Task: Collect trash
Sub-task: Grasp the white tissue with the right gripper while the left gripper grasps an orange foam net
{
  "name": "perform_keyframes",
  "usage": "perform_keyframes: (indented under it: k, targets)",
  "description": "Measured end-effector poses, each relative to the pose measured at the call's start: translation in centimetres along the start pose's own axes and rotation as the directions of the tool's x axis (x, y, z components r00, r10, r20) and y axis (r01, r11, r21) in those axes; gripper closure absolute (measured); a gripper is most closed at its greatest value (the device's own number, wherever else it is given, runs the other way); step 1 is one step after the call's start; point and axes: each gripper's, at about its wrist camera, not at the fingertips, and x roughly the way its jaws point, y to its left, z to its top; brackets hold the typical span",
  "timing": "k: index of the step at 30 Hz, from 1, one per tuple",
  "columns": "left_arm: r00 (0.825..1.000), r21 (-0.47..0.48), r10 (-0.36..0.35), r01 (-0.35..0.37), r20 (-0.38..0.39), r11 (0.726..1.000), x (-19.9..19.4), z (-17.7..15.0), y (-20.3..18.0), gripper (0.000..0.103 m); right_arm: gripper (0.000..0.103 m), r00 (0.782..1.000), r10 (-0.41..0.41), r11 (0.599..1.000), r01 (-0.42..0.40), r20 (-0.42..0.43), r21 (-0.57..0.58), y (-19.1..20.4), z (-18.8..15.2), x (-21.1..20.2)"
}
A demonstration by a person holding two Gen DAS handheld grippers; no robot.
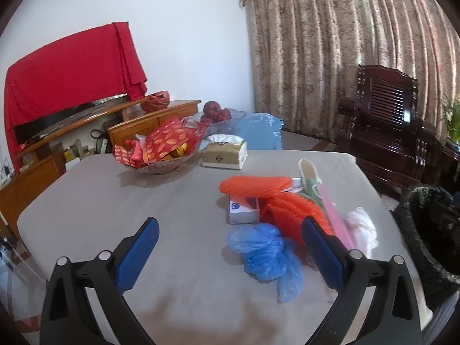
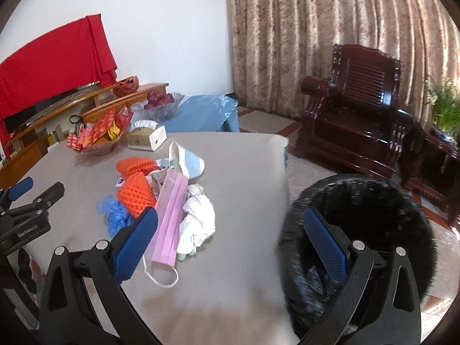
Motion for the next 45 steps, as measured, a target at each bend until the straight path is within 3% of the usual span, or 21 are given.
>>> perform_keyframes:
  k: [6,14,16,18,20,22,26,32,36,40,42,44,45]
  targets:
    - [0.999,0.020,0.012,-0.011,-0.038,1.000,3.2,-0.5,-0.3,0.006,0.013,0.996,0.004,1.000,-0.005,-0.093,-0.015,1.1,-0.5,6.3]
    - [0.995,-0.002,-0.014,0.014,-0.100,1.000,5.3,-0.8,-0.4,0.007,0.029,0.980,0.060,0.998,-0.063,-0.189,-0.011,1.8,-1.3,10.8]
    - [0.993,-0.011,-0.028,0.027,-0.114,1.000,5.8,-0.9,-0.5,0.007,0.037,0.971,0.089,0.996,-0.092,-0.220,-0.005,1.9,-1.5,11.6]
    - [0.992,-0.007,-0.032,0.031,-0.121,0.999,6.1,-1.0,-0.9,0.007,0.058,0.957,0.150,0.989,-0.150,-0.248,0.017,1.8,-1.8,12.1]
    - [0.990,-0.011,-0.050,0.049,-0.129,0.999,6.3,-0.9,-1.5,0.007,0.071,0.947,0.190,0.981,-0.190,-0.259,0.025,1.8,-2.0,12.2]
    - [0.988,-0.021,-0.071,0.068,-0.134,0.997,6.4,-0.8,-1.9,0.007,0.076,0.946,0.204,0.979,-0.205,-0.252,0.021,1.9,-2.0,11.8]
    - [0.981,-0.027,-0.125,0.122,-0.148,0.992,6.8,-0.2,-3.4,0.018,0.078,0.954,0.208,0.978,-0.204,-0.217,0.039,1.0,-1.3,10.4]
    - [0.972,-0.028,-0.176,0.174,-0.156,0.984,7.9,1.1,-5.8,0.018,0.078,0.972,0.168,0.986,-0.166,-0.167,0.020,-0.6,-0.2,8.0]
    - [0.968,-0.023,-0.184,0.183,-0.172,0.983,8.6,1.6,-7.3,0.018,0.078,0.975,0.150,0.989,-0.151,-0.162,0.005,-1.1,-0.3,7.4]
    - [0.967,0.002,-0.148,0.151,-0.208,0.988,9.4,1.3,-8.2,0.018,0.078,0.976,0.142,0.990,-0.144,-0.163,0.002,-1.4,-0.6,7.3]
    - [0.958,-0.014,-0.164,0.165,-0.234,0.986,10.0,0.9,-8.2,0.032,0.078,0.975,0.144,0.990,-0.144,-0.167,0.012,-1.6,-0.8,7.2]
    - [0.944,-0.038,-0.206,0.203,-0.259,0.978,10.6,0.5,-7.9,0.065,0.078,0.976,0.145,0.989,-0.145,-0.165,0.014,-1.7,-0.8,7.0]
    - [0.938,-0.056,-0.229,0.222,-0.262,0.973,10.7,0.3,-7.7,0.068,0.078,0.976,0.146,0.989,-0.146,-0.163,0.013,-1.5,-0.7,6.9]
